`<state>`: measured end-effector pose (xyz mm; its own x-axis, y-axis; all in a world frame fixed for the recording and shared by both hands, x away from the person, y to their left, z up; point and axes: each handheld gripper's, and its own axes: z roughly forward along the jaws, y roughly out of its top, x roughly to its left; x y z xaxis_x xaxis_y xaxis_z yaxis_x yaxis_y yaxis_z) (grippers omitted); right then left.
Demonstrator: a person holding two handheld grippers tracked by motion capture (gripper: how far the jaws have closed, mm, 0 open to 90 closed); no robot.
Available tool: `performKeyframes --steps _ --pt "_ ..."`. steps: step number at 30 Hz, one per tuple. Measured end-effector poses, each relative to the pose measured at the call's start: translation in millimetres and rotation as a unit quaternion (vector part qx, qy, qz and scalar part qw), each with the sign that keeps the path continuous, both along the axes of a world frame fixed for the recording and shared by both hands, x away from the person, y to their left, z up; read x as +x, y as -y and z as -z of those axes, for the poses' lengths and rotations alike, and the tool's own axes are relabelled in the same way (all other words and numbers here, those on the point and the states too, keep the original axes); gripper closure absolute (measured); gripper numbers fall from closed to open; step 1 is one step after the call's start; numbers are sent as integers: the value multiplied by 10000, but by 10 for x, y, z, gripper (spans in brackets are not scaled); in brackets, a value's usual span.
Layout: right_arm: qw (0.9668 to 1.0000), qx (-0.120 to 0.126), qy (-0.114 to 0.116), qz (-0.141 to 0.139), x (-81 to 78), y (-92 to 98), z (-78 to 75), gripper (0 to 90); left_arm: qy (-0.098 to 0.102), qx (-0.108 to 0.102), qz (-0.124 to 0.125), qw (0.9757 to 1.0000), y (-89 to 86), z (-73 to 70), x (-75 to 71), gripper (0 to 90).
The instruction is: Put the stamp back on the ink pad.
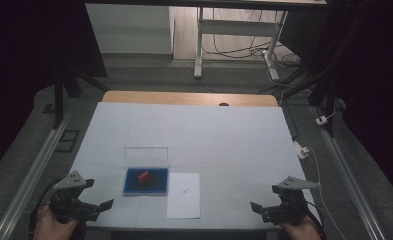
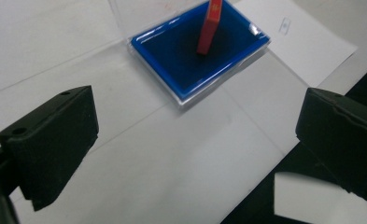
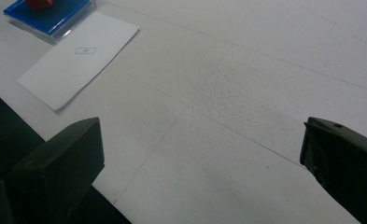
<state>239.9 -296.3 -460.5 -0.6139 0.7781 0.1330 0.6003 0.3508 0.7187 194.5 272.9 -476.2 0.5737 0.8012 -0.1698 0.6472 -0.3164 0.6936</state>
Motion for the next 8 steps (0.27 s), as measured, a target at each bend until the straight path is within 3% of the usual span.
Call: performKeyframes --steps 8 --pt "10000 -53 -39 -37 2 -13 4 0 -186 -6 -44 9998 -12 15 18 0"
